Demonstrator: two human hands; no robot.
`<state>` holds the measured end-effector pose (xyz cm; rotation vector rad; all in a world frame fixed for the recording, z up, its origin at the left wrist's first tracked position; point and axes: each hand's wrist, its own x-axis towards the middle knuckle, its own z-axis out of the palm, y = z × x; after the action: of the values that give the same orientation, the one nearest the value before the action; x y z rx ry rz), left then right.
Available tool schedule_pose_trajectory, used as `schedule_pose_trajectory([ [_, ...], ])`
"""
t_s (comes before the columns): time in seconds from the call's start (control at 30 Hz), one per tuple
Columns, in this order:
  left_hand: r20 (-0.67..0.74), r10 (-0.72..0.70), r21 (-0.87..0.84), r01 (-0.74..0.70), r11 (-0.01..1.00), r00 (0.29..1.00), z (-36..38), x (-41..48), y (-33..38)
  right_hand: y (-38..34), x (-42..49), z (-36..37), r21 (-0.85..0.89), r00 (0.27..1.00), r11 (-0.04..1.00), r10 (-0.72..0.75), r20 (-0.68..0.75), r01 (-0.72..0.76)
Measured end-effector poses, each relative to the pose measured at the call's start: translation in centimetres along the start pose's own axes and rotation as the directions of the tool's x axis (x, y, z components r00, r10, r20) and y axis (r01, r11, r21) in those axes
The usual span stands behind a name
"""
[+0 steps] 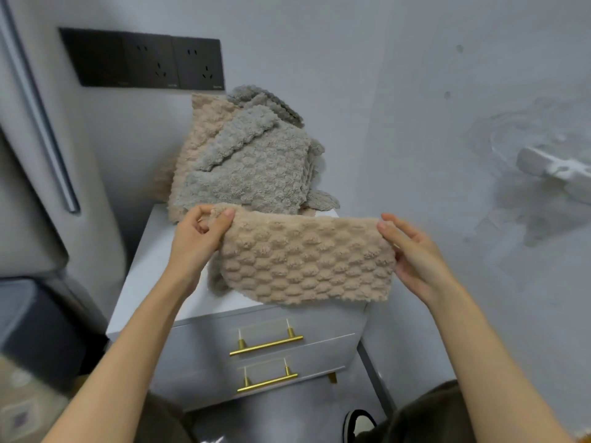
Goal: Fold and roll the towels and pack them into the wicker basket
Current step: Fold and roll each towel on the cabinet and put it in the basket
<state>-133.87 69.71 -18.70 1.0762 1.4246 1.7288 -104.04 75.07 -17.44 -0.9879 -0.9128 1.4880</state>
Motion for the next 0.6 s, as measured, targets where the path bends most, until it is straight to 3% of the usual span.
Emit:
schedule_pose_trajectory([
  [0.13,0.114,-0.047,-0.021,0.05,0.999,0.992,-2.5,0.0,0.2,0.1,0.1,0.1,0.007,0.99,0.994,-0.112,0.089,0.111],
  [0.2,0.138,-0.012,0.107,-0.003,0.994,0.99,-3.6,0.1,0.2,0.5,0.1,0.0,-0.211,0.976,0.953,-0.209,0.063,0.218],
  [0.27,0.121,0.058,0.287,-0.091,0.954,0.991,-4.1,-0.1,0.2,0.8,0.2,-0.3,-0.503,0.939,0.808,-0.345,0.018,0.306],
  [0.4,0.148,0.217,0.514,-0.262,0.817,0.965,-4.2,-0.5,-0.1,1.3,0.5,-0.7,-0.693,0.899,0.64,-0.438,0.027,0.332],
  [0.5,0.109,0.249,0.573,-0.265,0.775,0.962,-4.1,0.0,-0.3,1.1,0.7,-0.5,-0.626,0.914,0.692,-0.396,0.087,0.36],
  [0.6,0.104,0.121,0.382,-0.152,0.912,0.987,-3.5,0.2,0.2,0.7,0.7,0.1,-0.457,0.931,0.815,-0.353,0.095,0.356],
])
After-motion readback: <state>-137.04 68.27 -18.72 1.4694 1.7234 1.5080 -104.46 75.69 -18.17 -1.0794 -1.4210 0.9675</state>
